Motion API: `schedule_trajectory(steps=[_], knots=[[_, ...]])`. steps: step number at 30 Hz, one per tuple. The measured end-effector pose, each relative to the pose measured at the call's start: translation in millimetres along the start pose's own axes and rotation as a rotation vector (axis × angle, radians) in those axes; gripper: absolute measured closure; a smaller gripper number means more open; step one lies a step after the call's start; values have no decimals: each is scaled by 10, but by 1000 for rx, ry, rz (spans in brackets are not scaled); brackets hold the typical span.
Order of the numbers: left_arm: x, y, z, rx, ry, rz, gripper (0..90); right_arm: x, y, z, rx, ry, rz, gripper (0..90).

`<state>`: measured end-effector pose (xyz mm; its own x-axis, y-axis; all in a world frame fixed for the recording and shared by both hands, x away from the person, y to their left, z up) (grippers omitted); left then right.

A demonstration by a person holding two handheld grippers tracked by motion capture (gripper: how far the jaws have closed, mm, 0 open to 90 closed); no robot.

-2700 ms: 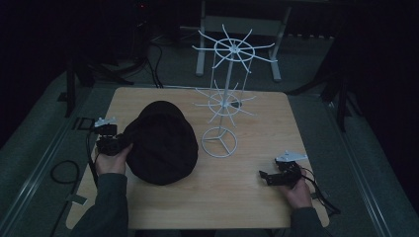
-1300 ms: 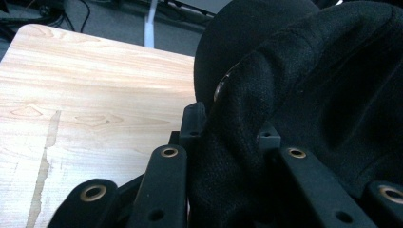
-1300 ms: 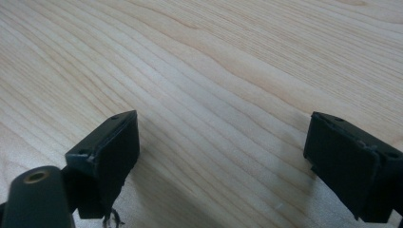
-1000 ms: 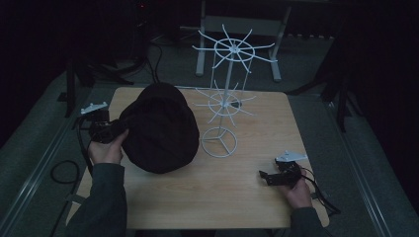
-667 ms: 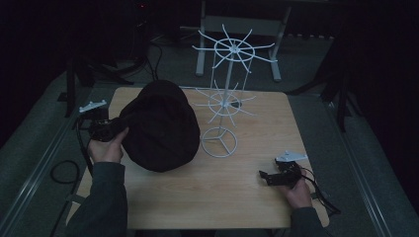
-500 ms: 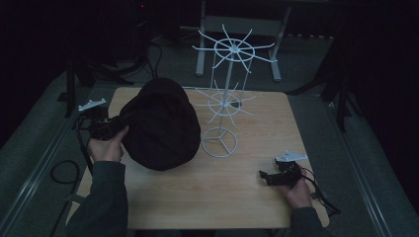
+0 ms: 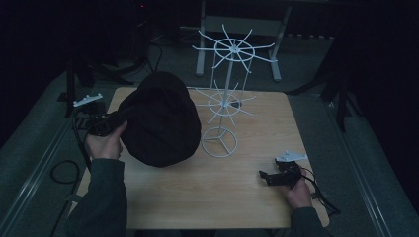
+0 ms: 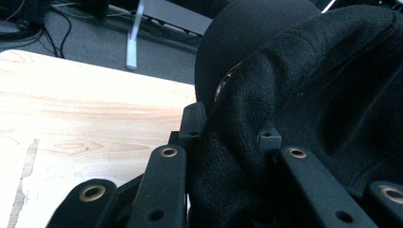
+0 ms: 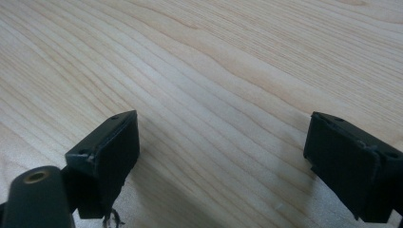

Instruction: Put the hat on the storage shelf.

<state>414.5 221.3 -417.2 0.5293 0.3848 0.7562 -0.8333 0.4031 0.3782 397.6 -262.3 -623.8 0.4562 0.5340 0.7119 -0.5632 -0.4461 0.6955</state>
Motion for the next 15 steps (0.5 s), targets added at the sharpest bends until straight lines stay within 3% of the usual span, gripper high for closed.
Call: schedule_trajectory(steps=[15], knots=[[126, 53, 69, -27, 9, 29, 739, 0, -1, 0, 0, 0, 1, 114]])
Point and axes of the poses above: each handheld gripper's, and its own axes: y roughly backward along the jaws, x roughly out of its top, z roughly to its right, the point moved 9 cm from there along -y, roughly forward along the jaws, and after that the axes turned 7 degrees about y, right-handed, at the moved point
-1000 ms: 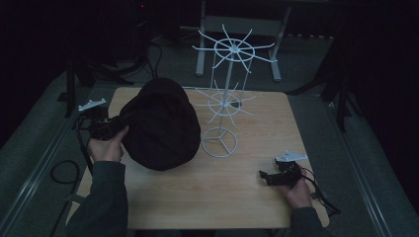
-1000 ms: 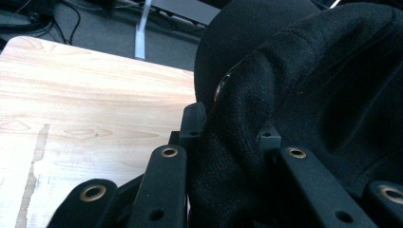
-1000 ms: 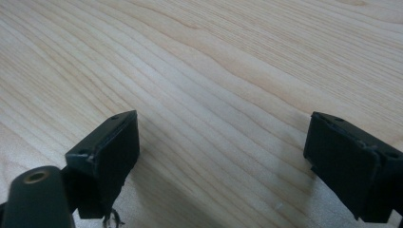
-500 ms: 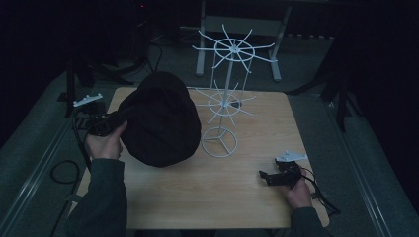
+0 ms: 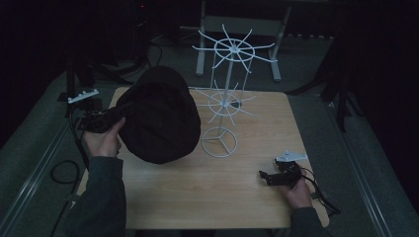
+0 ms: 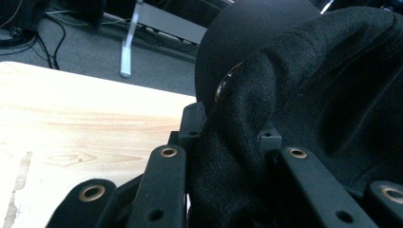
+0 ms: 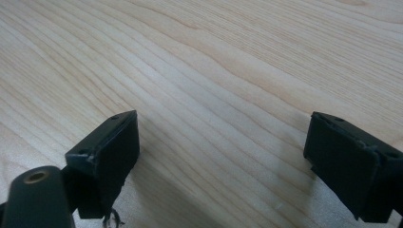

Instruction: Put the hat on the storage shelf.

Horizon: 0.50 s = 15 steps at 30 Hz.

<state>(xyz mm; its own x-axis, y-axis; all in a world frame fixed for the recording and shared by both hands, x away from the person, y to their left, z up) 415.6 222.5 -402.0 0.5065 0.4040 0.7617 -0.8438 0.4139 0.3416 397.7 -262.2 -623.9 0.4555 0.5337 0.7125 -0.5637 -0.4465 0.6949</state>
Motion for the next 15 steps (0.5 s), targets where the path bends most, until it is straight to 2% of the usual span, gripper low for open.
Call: schedule_trajectory(steps=[15], knots=[[168, 60, 63, -15, 4, 32, 736, 0, 0, 0, 0, 0, 0, 114]])
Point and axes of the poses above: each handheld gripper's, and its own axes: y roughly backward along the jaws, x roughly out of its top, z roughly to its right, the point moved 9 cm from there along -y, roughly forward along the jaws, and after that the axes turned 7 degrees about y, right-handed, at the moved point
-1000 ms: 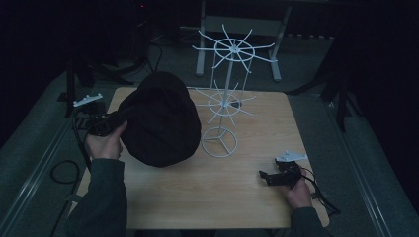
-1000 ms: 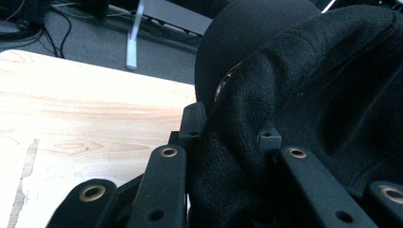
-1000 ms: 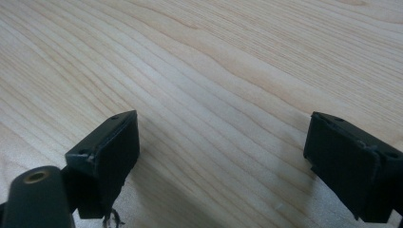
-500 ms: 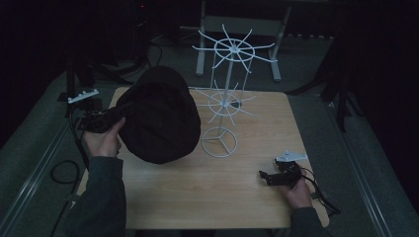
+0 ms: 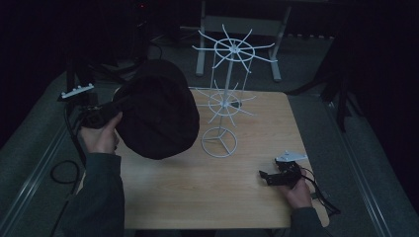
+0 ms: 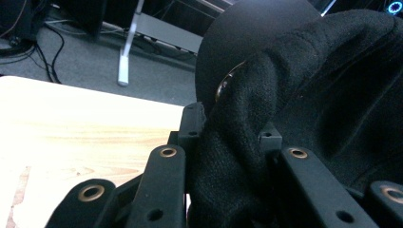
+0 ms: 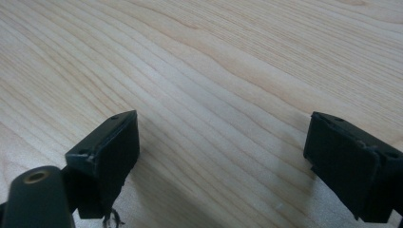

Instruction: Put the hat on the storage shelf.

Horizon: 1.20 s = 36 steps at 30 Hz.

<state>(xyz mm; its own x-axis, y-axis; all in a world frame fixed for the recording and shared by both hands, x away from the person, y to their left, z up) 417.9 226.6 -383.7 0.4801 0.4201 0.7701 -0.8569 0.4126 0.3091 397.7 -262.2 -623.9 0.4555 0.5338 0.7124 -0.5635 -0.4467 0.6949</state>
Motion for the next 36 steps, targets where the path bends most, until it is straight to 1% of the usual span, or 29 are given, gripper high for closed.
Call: schedule_trajectory(steps=[3, 11, 20, 31, 36], knots=[[27, 6, 12, -5, 0, 3, 736, 0, 0, 0, 0, 0, 0, 114], [79, 11, 22, -17, 20, 14, 737, 0, 1, 0, 0, 0, -1, 114], [111, 13, 19, -20, 33, 22, 737, 0, 1, 0, 0, 0, -1, 114], [166, 13, 47, -52, 62, 30, 736, 0, 1, 0, 0, 0, -1, 114], [195, 27, 74, -67, 65, 33, 736, 0, 1, 0, 0, 0, -1, 114]])
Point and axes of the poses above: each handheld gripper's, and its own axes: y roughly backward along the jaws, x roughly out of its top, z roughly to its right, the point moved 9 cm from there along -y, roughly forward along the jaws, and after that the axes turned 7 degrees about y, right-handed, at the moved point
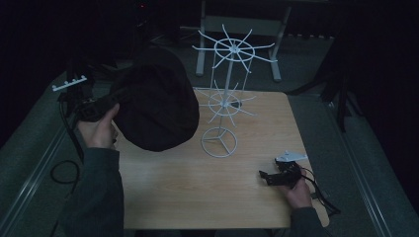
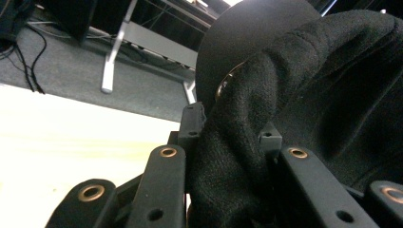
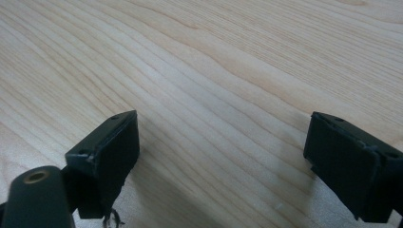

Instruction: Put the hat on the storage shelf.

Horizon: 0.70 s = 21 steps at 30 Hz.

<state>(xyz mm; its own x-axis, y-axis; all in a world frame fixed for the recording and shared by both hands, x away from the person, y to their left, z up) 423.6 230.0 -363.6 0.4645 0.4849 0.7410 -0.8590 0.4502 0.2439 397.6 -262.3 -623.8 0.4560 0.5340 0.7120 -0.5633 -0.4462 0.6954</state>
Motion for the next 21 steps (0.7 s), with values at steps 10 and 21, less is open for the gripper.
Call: schedule_trajectory(steps=[10, 21], knots=[[40, 7, 57, -27, 10, 0, 736, 0, 0, 0, 0, 0, 0, 114], [87, 17, 115, -44, 8, 6, 736, 0, 0, 0, 0, 0, 0, 114]])
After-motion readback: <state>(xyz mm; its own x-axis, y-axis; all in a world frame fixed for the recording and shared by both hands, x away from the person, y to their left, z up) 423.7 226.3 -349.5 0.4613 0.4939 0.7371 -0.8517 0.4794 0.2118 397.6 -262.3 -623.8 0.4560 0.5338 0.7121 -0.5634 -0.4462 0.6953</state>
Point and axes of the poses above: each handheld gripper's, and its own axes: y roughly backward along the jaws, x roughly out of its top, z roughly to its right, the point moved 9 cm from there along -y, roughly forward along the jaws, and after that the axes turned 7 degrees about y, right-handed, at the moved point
